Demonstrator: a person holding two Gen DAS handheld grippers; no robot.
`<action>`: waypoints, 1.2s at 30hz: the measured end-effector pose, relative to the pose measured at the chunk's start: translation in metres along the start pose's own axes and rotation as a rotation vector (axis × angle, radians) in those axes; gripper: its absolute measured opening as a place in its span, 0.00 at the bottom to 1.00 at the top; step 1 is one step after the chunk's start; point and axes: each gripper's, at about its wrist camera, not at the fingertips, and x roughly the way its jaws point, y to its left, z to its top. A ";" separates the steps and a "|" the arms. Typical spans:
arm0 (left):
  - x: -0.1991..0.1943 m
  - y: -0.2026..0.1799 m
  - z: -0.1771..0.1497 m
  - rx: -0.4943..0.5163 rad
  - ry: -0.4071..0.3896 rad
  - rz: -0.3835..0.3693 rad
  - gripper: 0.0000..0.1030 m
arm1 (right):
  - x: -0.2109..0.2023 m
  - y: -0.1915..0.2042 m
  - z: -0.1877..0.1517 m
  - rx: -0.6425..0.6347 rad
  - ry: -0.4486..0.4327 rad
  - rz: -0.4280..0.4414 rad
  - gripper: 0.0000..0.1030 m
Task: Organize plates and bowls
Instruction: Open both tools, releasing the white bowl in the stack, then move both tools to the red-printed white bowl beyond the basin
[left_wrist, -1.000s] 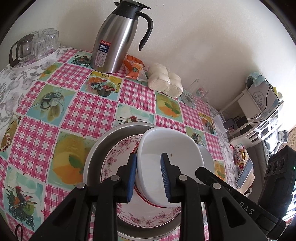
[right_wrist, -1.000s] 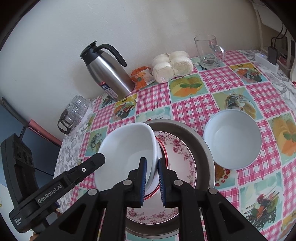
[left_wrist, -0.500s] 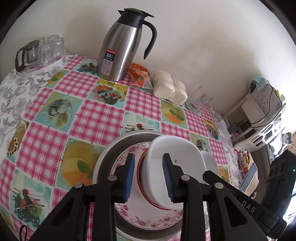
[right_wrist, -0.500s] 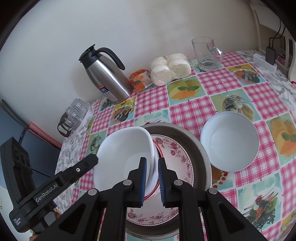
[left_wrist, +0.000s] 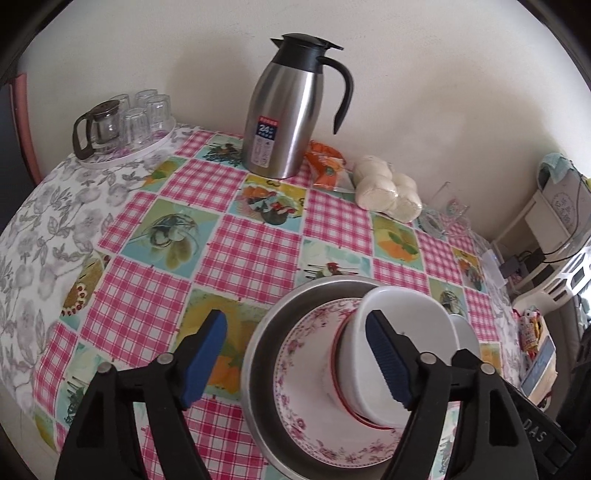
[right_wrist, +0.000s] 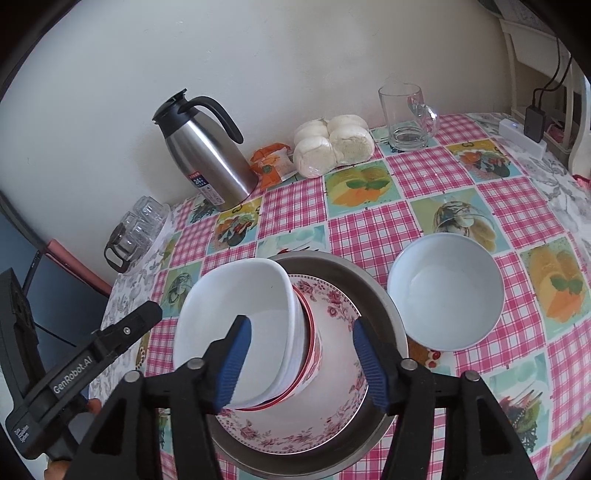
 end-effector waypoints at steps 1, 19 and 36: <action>0.001 0.002 0.000 -0.005 -0.002 0.016 0.79 | 0.001 0.000 0.000 -0.003 -0.001 -0.005 0.66; 0.002 0.018 0.000 -0.051 -0.044 0.145 0.98 | 0.003 -0.004 0.000 -0.014 -0.012 -0.033 0.95; -0.016 0.015 0.002 -0.090 -0.129 0.180 0.99 | -0.008 -0.014 0.004 -0.019 -0.057 -0.051 1.00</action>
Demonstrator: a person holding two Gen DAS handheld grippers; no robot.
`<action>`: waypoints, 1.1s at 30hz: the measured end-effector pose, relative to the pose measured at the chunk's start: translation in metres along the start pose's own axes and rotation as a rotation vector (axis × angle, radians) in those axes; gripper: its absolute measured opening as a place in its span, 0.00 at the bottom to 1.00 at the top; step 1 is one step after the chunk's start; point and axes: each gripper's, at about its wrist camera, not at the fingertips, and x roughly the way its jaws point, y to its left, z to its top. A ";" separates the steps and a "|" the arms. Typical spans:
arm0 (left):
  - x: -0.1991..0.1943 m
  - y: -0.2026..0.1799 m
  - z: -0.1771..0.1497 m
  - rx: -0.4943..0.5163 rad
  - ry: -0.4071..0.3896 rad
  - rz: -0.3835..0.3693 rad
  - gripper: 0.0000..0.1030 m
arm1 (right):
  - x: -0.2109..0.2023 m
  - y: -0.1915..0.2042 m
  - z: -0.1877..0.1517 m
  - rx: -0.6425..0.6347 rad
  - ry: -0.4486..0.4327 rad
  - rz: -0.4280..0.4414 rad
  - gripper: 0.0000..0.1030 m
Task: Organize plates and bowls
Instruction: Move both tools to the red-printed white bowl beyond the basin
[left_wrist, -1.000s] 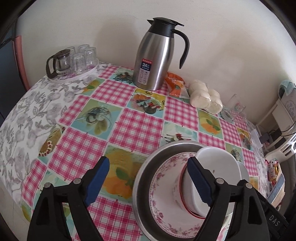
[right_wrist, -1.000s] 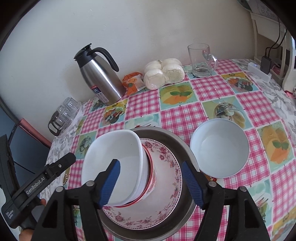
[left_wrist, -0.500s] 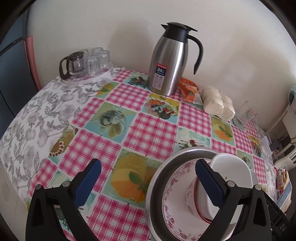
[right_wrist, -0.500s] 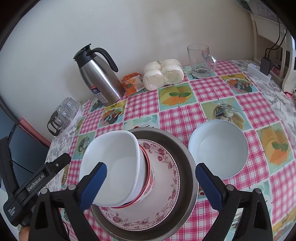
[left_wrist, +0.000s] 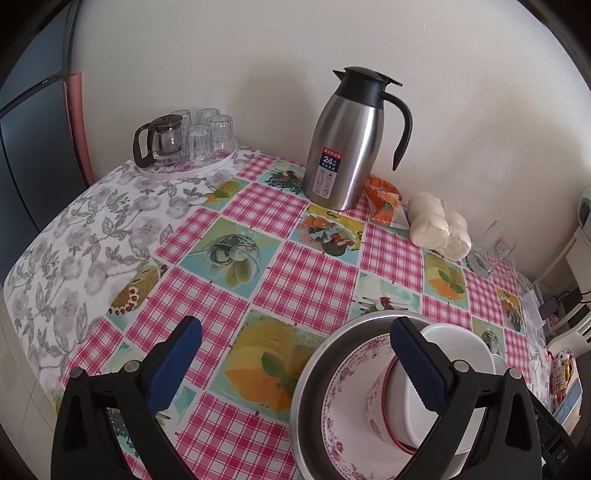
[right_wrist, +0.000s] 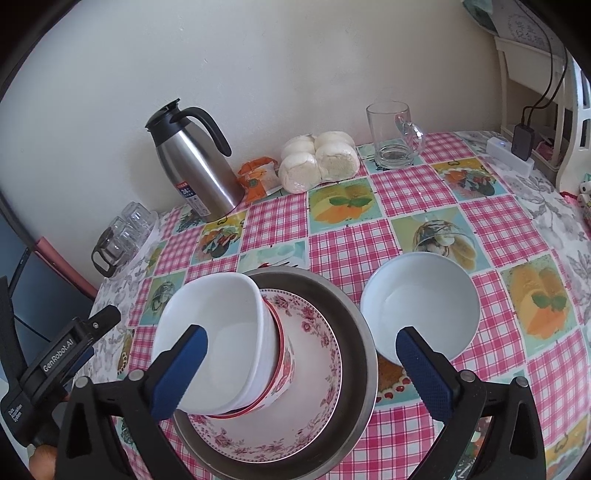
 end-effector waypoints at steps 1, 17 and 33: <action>-0.003 -0.002 0.000 0.000 -0.010 -0.002 0.99 | -0.002 -0.003 0.001 0.007 -0.006 0.001 1.00; -0.043 -0.063 -0.002 0.086 -0.137 -0.233 0.99 | -0.027 -0.119 0.017 0.283 -0.083 -0.173 1.00; -0.052 -0.181 -0.043 0.302 0.010 -0.485 0.99 | -0.032 -0.191 0.010 0.426 -0.071 -0.230 1.00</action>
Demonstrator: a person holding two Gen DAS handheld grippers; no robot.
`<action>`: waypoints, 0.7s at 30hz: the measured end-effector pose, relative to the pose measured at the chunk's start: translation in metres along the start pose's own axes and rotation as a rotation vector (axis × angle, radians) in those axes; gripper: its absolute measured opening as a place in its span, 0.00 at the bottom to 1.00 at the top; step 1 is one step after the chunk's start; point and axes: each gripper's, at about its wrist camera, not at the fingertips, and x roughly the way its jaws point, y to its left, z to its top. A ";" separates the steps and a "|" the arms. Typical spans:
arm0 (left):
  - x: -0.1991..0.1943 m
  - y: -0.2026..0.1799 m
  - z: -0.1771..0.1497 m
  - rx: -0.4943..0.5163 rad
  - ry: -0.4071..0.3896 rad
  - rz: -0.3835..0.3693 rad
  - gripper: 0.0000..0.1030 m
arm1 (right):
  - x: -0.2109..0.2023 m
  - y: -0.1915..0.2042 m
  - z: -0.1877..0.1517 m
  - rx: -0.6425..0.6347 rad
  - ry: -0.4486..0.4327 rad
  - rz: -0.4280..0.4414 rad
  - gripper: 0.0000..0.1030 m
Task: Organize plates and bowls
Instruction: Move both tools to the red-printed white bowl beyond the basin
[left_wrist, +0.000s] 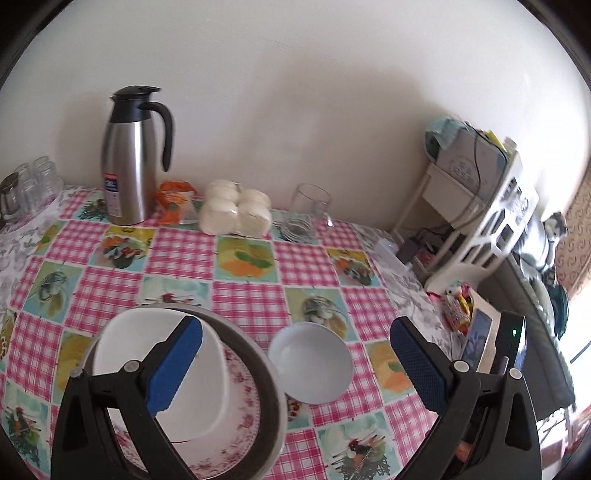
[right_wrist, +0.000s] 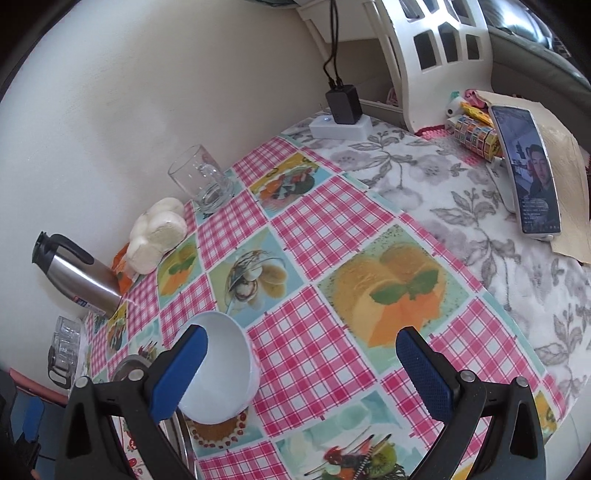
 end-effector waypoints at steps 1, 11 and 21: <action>0.003 -0.006 -0.001 0.019 0.005 0.003 0.98 | 0.001 -0.003 0.001 0.005 0.000 -0.001 1.00; 0.051 -0.025 -0.007 0.072 0.118 0.033 0.98 | 0.013 -0.011 -0.002 0.021 0.037 -0.015 1.00; 0.091 -0.035 -0.016 0.114 0.215 0.049 0.92 | 0.038 -0.004 -0.013 -0.008 0.110 -0.009 1.00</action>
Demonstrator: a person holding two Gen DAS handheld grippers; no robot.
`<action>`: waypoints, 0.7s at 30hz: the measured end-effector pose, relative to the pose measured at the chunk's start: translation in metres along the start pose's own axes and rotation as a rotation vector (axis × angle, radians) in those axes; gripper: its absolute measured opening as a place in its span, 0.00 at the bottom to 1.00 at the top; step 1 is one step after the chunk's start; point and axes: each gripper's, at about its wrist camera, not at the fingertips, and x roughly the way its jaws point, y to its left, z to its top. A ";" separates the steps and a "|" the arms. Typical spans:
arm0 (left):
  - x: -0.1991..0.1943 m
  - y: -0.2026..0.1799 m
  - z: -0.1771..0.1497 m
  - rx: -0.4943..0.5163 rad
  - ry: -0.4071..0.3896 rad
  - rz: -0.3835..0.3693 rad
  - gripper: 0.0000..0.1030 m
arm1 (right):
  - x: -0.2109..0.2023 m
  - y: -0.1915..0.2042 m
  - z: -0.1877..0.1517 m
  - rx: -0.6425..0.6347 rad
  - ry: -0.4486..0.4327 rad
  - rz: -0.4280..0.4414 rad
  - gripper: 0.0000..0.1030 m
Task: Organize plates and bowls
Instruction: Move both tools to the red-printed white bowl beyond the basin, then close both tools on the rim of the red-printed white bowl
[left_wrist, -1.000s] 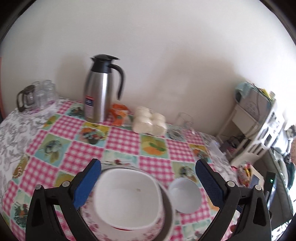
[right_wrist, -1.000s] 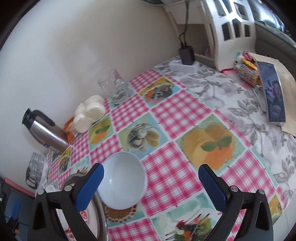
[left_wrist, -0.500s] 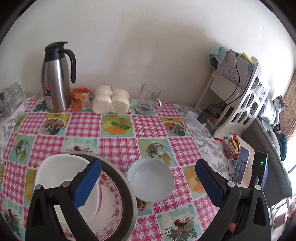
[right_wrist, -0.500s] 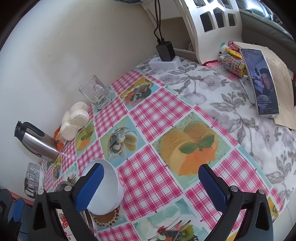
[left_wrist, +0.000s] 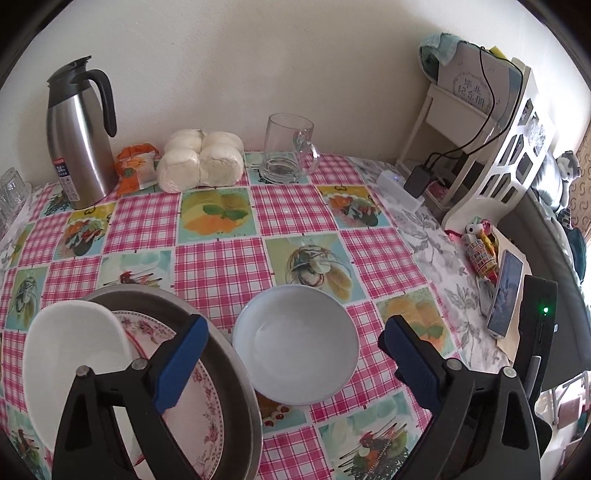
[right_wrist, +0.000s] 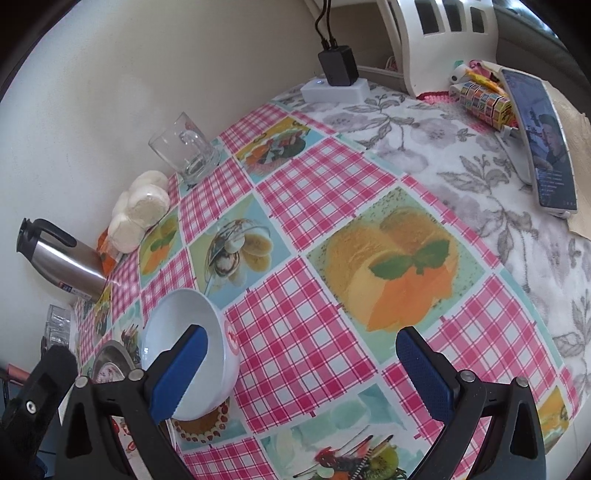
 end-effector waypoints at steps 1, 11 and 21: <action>0.003 -0.001 0.001 0.001 0.005 0.001 0.92 | 0.001 0.000 0.000 0.000 0.002 0.004 1.00; 0.025 0.005 0.009 -0.014 0.021 0.035 0.91 | 0.009 0.008 0.000 -0.012 0.016 0.025 0.98; 0.037 0.005 0.012 -0.003 0.036 0.016 0.78 | 0.022 0.017 -0.004 -0.035 0.051 0.052 0.87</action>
